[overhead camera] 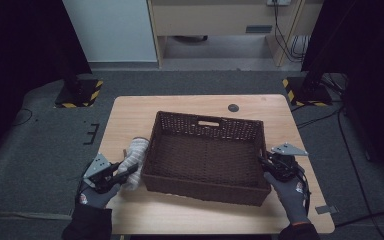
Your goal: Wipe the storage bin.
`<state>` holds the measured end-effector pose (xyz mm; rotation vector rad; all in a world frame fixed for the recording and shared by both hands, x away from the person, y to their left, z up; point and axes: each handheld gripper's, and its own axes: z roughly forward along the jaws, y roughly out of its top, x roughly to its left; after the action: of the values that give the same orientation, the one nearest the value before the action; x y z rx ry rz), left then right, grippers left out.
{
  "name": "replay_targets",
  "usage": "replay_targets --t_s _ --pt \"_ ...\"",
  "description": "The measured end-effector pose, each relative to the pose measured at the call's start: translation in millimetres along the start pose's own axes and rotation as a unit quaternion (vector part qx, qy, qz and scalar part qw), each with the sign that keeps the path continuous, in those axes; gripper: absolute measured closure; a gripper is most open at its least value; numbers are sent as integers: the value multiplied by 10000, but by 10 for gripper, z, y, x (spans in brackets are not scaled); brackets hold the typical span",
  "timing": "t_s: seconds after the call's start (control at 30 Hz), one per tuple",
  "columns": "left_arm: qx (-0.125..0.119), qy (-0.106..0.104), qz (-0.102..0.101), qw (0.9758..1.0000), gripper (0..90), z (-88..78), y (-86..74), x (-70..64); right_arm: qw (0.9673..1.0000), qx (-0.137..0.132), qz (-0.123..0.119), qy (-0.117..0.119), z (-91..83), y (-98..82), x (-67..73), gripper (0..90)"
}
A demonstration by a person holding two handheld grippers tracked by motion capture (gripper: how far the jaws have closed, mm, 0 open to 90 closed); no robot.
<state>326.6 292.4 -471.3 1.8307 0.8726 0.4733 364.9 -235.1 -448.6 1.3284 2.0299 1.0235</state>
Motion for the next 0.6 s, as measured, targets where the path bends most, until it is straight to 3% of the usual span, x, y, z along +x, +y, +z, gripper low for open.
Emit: replay_targets --t_s 0.13,0.3,0.37,0.5,0.6 --pt "342 -7 103 9994 614 76 -95 -26 10000 -15 -8 1 1 -2 -2 658" --pt "869 -22 173 9961 614 203 -237 -26 10000 -18 -4 7 0 -3 -3 657" --pt "948 -8 143 9954 614 223 -261 -16 10000 -8 -6 14 -1 -2 -4 657" --pt "737 40 -10 9973 614 157 -225 11 10000 -7 -26 20 -2 -5 -8 656" --pt "308 81 -129 9994 613 19 -125 14 10000 -4 -2 28 -3 -5 -8 655"
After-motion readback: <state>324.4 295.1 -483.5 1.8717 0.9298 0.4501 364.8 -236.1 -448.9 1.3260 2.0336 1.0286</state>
